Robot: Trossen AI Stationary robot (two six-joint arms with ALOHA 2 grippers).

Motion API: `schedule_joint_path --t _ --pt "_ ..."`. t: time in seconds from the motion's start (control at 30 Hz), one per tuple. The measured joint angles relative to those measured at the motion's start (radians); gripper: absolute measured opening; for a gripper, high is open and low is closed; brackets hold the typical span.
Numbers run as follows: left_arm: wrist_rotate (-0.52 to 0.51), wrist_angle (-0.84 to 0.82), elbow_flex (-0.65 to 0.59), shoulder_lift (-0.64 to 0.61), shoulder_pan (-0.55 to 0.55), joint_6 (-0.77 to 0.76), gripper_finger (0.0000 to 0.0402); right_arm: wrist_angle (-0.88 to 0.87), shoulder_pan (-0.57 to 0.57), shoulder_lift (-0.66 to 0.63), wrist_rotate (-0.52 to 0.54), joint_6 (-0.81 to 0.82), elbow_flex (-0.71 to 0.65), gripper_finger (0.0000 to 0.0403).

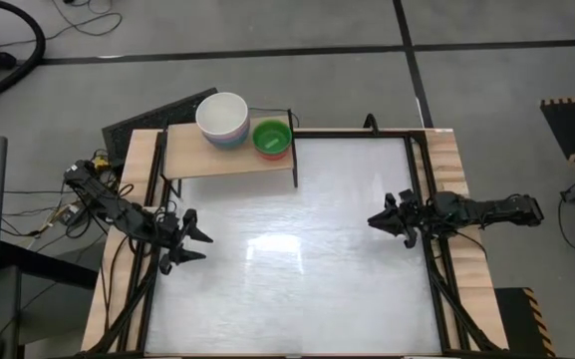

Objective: Place and stack bowls onto a shelf
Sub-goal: Return to Home Position

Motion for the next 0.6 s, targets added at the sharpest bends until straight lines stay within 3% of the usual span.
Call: schedule_joint_path --t 0.23,0.6 --pt "-0.072 -0.032 0.007 0.001 0.000 -0.024 0.0222 -0.007 -0.001 0.000 0.001 -0.005 -0.001 0.0087" --pt "-0.072 -0.047 0.011 0.001 0.000 -0.016 0.0222 -0.006 -0.001 0.000 0.001 -0.009 -0.001 0.0087"
